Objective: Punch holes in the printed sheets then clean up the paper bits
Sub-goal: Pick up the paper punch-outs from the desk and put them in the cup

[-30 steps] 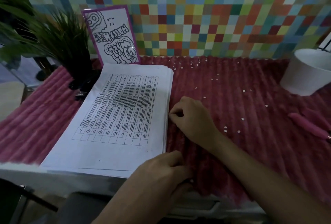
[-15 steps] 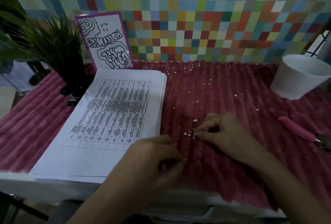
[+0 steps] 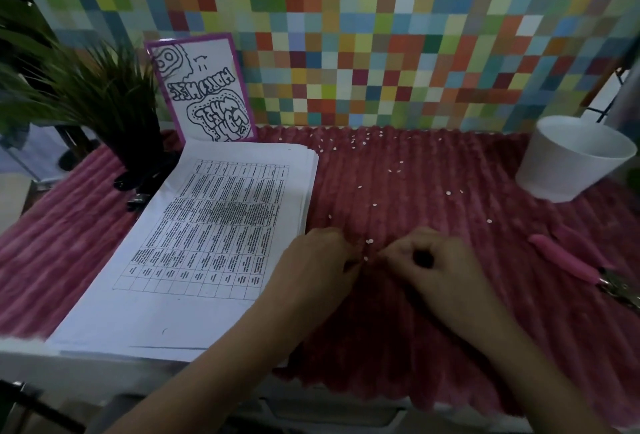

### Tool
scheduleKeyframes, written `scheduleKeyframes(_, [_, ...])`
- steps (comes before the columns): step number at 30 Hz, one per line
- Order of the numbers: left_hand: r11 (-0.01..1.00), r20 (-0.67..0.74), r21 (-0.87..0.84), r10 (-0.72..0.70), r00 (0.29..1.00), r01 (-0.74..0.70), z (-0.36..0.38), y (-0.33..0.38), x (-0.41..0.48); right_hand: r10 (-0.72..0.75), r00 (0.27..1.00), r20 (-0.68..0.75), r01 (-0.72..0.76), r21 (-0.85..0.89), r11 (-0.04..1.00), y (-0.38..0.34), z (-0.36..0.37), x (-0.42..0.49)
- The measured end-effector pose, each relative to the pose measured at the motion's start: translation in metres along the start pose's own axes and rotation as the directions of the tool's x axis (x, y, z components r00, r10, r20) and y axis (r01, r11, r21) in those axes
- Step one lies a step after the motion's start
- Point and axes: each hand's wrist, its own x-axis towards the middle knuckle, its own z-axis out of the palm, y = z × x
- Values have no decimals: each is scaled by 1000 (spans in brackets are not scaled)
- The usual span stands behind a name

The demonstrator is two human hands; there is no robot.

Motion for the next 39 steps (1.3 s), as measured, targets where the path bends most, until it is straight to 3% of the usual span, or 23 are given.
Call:
scheduleKeyframes(2, [1000, -28, 0, 0, 1000, 0, 1, 0, -4, 96, 989, -115, -85, 98, 992, 7, -21, 4])
scheduleKeyframes(4, [1000, -36, 19, 7, 999, -6, 4, 2, -6, 141, 983, -116, -133, 74, 988, 14, -36, 6])
scheduleKeyframes(8, [1000, -66, 2, 19, 998, -19, 9, 6, -7, 93, 993, 67, -87, -92, 992, 18, -32, -2])
scheduleKeyframes(15, [997, -57, -69, -25, 998, 21, -1, -5, 3, -10, 1000, 0, 10, -229, 973, 20, -17, -5])
scheduleKeyframes(21, [988, -145, -145, -78, 986, 57, -16, -7, 11, -74, 997, 8, 71, -377, 924, 20, -9, -9])
scheduleKeyframes(26, [979, -202, -198, -81, 976, 40, -34, -2, 20, 27, 999, -27, -31, -148, 988, 22, -17, -5])
scheduleKeyframes(29, [980, -225, -197, -27, 974, -19, -47, 10, 39, 100, 994, -51, -96, 78, 992, 18, -38, -1])
scheduleKeyframes(33, [932, -181, -323, 109, 977, -163, -54, 57, 92, 169, 948, -270, -111, 217, 970, 8, -108, 23])
scheduleKeyframes(36, [912, -146, -295, 253, 956, -286, -42, 109, 147, 158, 901, -405, -135, 84, 987, 22, -178, 59])
scheduleKeyframes(39, [876, -174, -282, 355, 919, -392, -11, 159, 201, 143, 891, -430, -211, -114, 971, 44, -227, 93])
